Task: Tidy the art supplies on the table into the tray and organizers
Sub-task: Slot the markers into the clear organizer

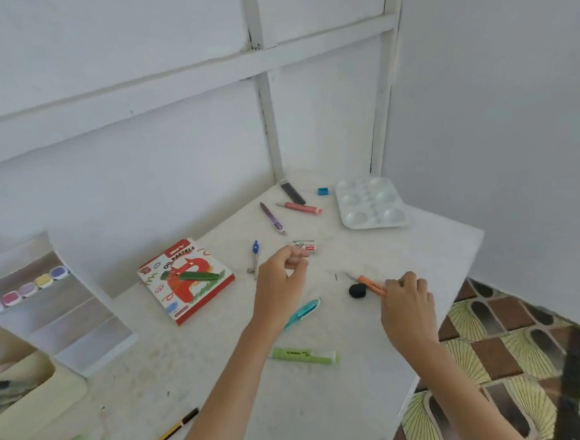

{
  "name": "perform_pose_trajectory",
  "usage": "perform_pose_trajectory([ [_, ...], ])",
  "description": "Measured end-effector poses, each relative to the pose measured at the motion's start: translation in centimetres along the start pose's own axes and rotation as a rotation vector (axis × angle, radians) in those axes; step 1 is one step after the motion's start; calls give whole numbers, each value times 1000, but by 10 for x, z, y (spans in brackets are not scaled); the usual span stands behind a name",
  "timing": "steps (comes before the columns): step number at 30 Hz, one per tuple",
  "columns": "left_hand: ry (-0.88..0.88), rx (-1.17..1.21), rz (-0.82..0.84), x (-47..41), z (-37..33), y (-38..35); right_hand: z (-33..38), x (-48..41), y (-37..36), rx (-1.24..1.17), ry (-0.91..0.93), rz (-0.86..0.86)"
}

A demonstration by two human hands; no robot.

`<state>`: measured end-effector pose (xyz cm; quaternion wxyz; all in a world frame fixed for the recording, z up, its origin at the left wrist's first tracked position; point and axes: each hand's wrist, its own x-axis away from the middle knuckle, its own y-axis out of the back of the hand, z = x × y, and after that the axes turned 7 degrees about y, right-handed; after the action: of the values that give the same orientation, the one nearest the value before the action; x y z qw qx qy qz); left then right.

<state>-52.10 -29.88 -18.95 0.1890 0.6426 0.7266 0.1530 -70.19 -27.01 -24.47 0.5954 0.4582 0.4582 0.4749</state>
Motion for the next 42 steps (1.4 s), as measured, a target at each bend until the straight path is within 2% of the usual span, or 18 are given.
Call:
perform_pose_trajectory([
  [2, -3, 3, 11, -8, -2, -15, -10, -8, -4, -144, 11, -52],
  [8, 35, -36, -66, -48, -9, -41, -19, -50, 21, -867, -15, -167],
  [11, 24, -85, -102, -79, -8, -52, -26, -79, 35, -1102, -49, -165],
  [15, 2, -275, -136, -130, 1, -69, -30, -123, 47, -1374, -113, -148],
  [20, -146, -586, -36, -178, 9, -87, -30, -171, 45, -1526, -138, -35],
  [25, -226, -845, 92, -202, 21, -99, -22, -195, 35, -1542, -81, 106],
  [30, -372, -903, 72, -202, 22, -102, -12, -205, 25, -1486, -59, 172],
  [32, -423, -820, -26, -198, 11, -100, -9, -206, 24, -1473, -31, 185],
  [34, -385, -616, -164, -186, -12, -93, -5, -205, 26, -1470, -9, 205],
  [37, -231, -236, -360, -164, -40, -74, 8, -201, 31, -1500, 5, 248],
  [42, -16, 331, -574, -121, -56, -19, 54, -175, 36, -1507, 93, 354],
])
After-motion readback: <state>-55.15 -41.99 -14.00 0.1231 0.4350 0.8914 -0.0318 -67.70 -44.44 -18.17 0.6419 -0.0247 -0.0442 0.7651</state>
